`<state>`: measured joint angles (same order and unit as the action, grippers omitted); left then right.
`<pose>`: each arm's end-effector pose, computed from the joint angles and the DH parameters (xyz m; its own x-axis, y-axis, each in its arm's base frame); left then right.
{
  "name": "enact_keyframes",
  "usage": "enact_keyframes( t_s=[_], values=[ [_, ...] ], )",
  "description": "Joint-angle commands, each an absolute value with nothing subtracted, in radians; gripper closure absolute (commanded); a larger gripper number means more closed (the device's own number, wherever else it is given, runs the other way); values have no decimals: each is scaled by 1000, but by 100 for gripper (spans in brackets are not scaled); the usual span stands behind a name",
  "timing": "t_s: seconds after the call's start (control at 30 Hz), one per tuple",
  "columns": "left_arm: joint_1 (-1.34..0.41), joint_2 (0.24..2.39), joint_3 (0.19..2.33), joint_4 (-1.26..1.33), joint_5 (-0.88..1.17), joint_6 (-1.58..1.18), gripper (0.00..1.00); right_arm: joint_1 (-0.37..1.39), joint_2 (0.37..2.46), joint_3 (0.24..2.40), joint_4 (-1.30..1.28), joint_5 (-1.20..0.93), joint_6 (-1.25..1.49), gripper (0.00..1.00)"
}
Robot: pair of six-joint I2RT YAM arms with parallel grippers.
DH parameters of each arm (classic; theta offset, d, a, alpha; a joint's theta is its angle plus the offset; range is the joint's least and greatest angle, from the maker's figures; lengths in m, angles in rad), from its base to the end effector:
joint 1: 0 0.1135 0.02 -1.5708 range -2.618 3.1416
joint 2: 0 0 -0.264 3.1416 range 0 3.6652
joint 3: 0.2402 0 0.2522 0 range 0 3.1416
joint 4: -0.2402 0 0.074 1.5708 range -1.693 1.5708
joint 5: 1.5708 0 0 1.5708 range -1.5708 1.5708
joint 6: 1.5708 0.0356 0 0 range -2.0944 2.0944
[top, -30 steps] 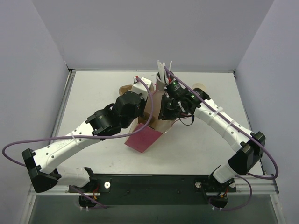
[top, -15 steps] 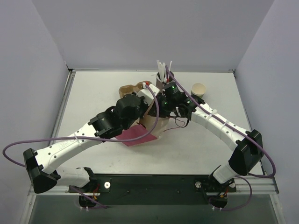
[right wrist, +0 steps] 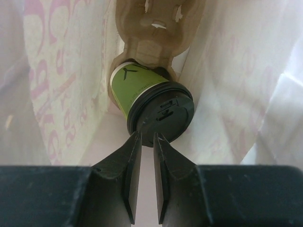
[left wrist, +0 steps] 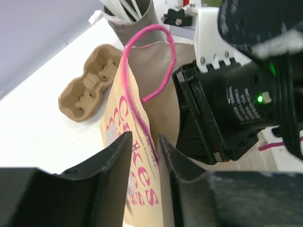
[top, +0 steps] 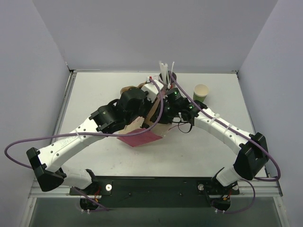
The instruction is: Pack the takeout coffee
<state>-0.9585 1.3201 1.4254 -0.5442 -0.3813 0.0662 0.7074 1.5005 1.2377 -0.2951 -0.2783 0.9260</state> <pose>0.1768 -0.2286 0.4092 -0.2063 0.4005 -0.8928 0.5809 0.7843 0.2177 0.2562 0.2319 0.3139 -0.8828 0.2563 -0.3937 -0.1604 0.6232 0.7655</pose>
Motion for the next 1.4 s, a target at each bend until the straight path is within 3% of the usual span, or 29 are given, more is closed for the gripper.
enact_keyframes(
  t_s=[0.0,0.2,0.47,1.0,1.1,1.13,1.23,1.27,1.37],
  values=[
    [-953,1394,1603,-759,-459,-95,56,727,1491,1278,-285,-276,940,87],
    [-951,1515,1808,-1020,-451,-216,50,741,1548,1347,-313,-275,942,88],
    [-950,1600,1960,-1208,-278,-337,39,750,1617,1407,-331,-287,956,90],
    [-897,1641,1905,-1290,-472,-381,43,750,1628,1394,-324,-305,971,90],
    [-888,1655,1893,-1255,-511,-356,51,750,1629,1387,-322,-304,973,90],
    [-885,1658,1882,-1241,-521,-348,66,750,1626,1387,-322,-304,977,90],
    [-887,1652,1861,-1155,-567,-295,87,750,1623,1382,-319,-295,977,90],
    [-888,1646,1855,-1132,-578,-273,100,750,1624,1384,-319,-290,976,90],
    [-894,1592,1788,-999,-598,-175,100,749,1624,1391,-315,-281,982,90]
  ],
)
